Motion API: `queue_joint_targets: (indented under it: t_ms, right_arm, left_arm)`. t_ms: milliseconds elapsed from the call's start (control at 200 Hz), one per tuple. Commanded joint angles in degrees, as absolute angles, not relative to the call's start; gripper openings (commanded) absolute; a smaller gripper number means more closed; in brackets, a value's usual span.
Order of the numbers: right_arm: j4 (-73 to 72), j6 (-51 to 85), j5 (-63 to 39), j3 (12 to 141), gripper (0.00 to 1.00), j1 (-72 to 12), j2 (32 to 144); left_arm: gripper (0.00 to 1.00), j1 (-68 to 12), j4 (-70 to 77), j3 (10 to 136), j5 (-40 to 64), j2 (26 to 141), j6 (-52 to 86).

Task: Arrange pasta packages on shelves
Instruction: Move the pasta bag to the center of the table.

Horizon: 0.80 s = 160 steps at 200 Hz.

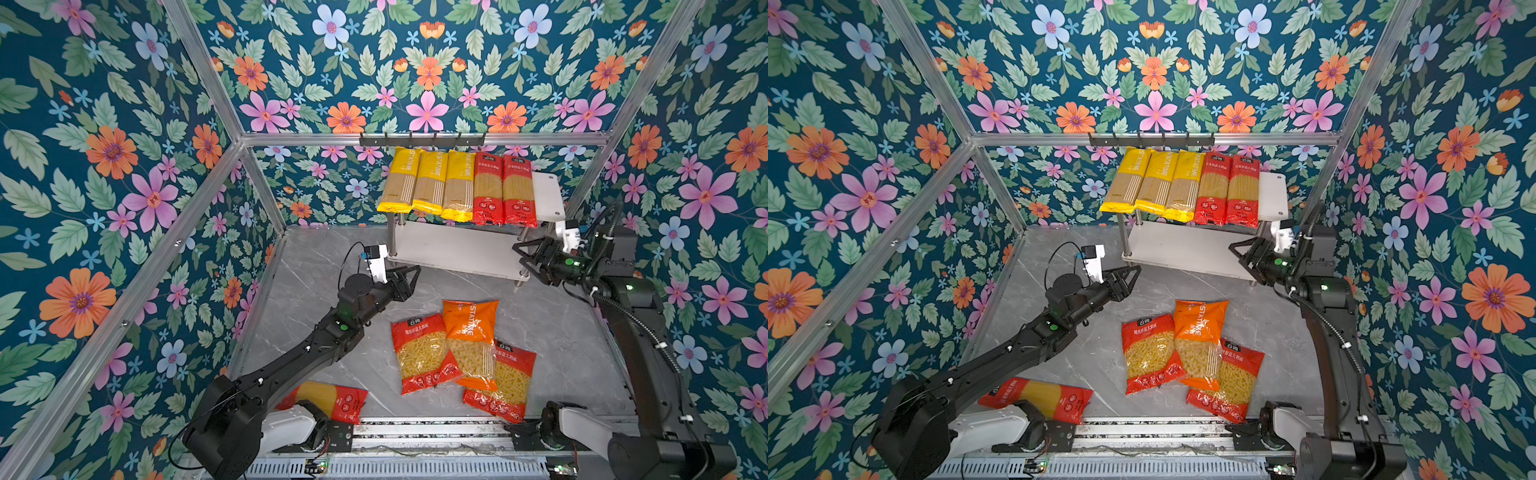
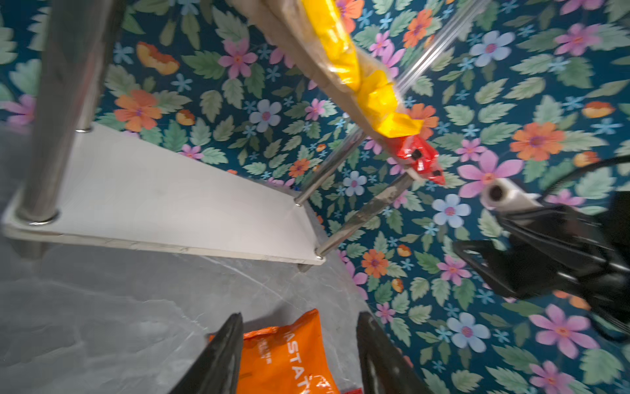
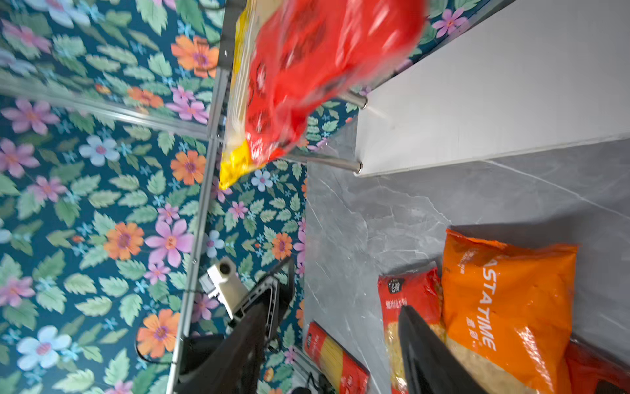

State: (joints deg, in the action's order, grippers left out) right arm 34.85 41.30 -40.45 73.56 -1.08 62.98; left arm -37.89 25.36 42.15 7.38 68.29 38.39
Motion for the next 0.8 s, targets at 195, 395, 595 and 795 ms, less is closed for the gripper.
queue_joint_targets:
  t_ms: [195, 395, 595, 795]
  right_arm:
    - [28.09, 37.75, -17.54, 63.09, 0.58, -34.85, 66.69]
    - [15.23, 37.82, -17.31, 62.13, 0.52, -49.29, 81.45]
    - [15.6, 31.9, -20.77, 70.61, 0.5, -58.15, 100.08]
    - [18.38, 26.25, -23.75, 79.29, 0.54, -63.39, 110.19]
  left_arm:
    - [0.56, -34.8, -1.48, 42.7, -10.18, 67.02, 40.75]
    - [0.56, -29.69, -4.6, 38.56, -11.4, 60.34, 42.19]
    - [0.6, -23.76, -7.73, 37.86, -12.72, 56.48, 40.21]
    - [0.66, -19.45, -12.69, 42.21, -15.51, 54.67, 35.78]
